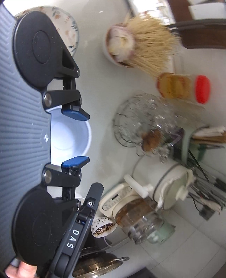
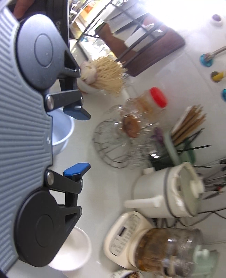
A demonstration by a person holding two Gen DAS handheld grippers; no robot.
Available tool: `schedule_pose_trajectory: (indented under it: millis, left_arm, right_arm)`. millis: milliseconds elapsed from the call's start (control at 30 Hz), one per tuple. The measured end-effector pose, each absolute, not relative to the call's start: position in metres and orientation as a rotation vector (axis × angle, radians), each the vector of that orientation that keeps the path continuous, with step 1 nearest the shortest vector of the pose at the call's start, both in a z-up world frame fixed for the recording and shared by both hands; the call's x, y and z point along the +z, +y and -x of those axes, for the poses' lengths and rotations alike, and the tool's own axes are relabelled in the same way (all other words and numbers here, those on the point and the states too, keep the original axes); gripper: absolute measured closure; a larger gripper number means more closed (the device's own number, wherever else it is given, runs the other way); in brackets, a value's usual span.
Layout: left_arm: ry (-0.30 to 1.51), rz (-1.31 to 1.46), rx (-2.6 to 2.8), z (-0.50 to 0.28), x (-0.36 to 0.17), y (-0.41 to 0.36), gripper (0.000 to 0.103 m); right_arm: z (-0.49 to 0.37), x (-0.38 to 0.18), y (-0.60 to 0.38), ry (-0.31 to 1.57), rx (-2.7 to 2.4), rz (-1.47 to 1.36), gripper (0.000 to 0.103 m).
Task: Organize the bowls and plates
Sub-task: 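Lower the bowl into the first bowl and open both tools, then withdraw both open tools up from the stacked bowls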
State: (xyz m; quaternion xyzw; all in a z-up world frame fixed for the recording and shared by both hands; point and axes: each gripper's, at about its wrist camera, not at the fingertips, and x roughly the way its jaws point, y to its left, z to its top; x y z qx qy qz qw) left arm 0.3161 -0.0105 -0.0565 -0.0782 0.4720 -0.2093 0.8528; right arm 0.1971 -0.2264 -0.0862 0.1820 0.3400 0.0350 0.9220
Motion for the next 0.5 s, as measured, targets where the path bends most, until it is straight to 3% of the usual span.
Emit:
schedule_pose_trajectory:
  millis: [500]
  left_arm:
    - [0.838,0.047,-0.567,-0.294,-0.009,-0.031,0.05]
  right_arm:
    - [-0.161,-0.047,-0.232,0.56,-0.019,-0.311,0.045]
